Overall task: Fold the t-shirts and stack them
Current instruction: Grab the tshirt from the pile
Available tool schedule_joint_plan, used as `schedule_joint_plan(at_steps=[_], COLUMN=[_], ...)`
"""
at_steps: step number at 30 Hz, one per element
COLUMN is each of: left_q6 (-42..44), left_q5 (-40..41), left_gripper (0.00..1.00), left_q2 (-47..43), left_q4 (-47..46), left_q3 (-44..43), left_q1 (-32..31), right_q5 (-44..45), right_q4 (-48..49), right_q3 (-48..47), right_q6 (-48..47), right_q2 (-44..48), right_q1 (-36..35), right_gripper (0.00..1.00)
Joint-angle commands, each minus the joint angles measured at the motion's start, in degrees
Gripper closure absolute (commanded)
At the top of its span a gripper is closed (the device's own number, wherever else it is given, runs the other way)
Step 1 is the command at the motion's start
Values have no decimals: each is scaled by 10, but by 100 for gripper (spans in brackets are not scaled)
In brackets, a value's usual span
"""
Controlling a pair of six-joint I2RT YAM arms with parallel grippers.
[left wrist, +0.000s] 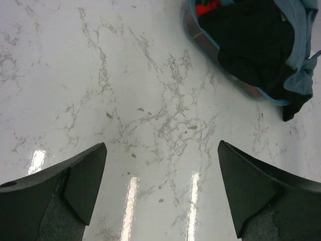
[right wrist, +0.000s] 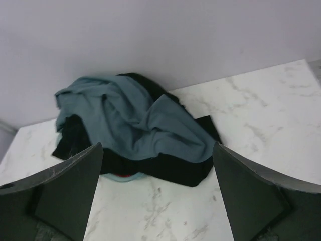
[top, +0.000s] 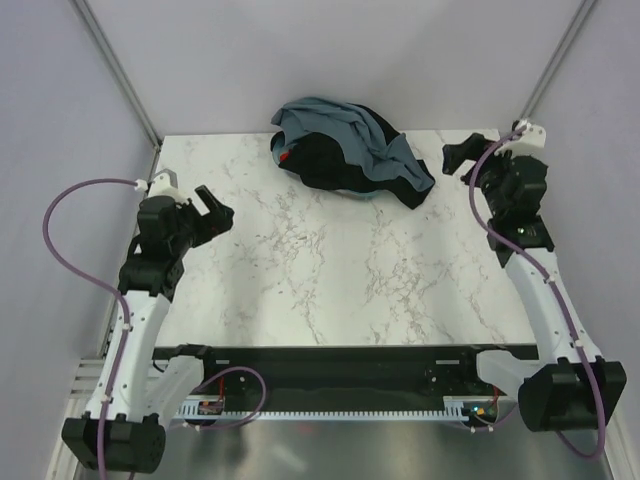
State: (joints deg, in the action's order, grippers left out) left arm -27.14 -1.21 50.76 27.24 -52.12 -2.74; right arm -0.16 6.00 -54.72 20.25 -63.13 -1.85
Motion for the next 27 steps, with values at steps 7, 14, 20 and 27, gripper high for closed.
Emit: schedule_joint_plan(at_steps=[7, 14, 20, 27], left_q6=[23, 2, -14, -8], left_q5=[-86, -23, -2, -6], left_gripper=[0, 0, 8, 11], left_q2=[-139, -167, -146, -129], left_q4=[110, 121, 110, 110], left_q3=[34, 55, 69, 68], left_q1=[2, 2, 2, 2], right_q5=[-99, -20, -3, 16], right_q4=[-273, -357, -393, -449], right_q3=[-186, -394, -555, -775], right_q6=[95, 55, 52, 30], right_q2=[-101, -280, -459, -658], right_q1=[-40, -139, -153, -185], right_gripper=[2, 2, 2, 5])
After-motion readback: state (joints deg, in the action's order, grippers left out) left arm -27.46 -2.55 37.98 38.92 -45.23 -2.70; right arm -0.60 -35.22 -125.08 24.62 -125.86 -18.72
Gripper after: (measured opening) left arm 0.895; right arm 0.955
